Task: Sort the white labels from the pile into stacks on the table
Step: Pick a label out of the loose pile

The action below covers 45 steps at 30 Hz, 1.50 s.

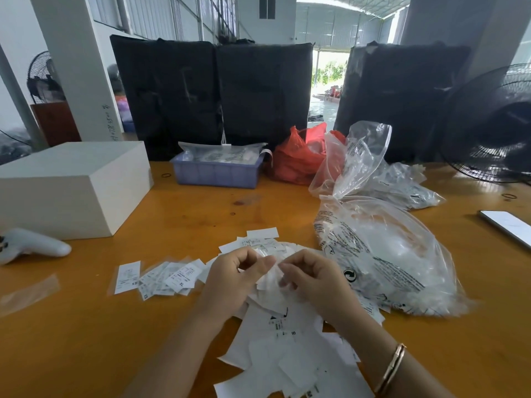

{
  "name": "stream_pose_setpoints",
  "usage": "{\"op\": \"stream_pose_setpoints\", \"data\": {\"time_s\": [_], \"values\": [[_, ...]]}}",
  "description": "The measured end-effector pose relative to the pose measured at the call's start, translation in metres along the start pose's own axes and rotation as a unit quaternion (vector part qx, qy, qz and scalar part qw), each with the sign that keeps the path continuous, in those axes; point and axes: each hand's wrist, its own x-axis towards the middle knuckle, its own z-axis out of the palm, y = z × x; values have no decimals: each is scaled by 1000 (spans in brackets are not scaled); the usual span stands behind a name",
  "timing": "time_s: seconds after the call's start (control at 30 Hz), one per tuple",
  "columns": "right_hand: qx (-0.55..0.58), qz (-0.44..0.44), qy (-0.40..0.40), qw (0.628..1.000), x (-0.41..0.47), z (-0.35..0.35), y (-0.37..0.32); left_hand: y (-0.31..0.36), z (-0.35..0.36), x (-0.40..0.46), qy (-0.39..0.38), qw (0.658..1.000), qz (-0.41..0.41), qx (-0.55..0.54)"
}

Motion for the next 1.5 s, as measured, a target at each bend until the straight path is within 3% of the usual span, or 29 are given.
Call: {"op": "stream_pose_setpoints", "data": {"time_s": [0.2,0.3,0.4,0.5,0.63,0.77,0.97,1.13,1.3,1.4,1.5], "values": [[54,1,34,998,0,3,-3,2,-2,-2,-46,999,-10,-14],[98,0,14,995,-2,1,-5,2,-3,-2,-8,998,-44,-46],[61,16,-17,998,-3,1,-3,2,-5,0,36,992,-84,-92],[54,27,2,998,-1,2,-2,3,-5,-1,37,990,-92,-100],[87,43,26,995,-2,1,-5,4,-8,-1,2,991,-88,-101],[70,41,-17,997,-3,1,-4,5,-12,-4,-64,982,-103,-142],[56,23,29,998,-3,1,-3,1,-13,0,-37,990,-105,-83],[-9,5,22,1000,0,3,0,-1,-17,0,-84,990,-89,-71],[-8,-26,63,998,0,2,-1,-5,-15,3,12,994,-72,-78],[-164,-74,66,981,-1,-4,2,-8,-19,6,84,986,-78,-120],[-354,-147,-21,923,-5,-4,1,-12,-21,7,137,976,-91,-145]]}}
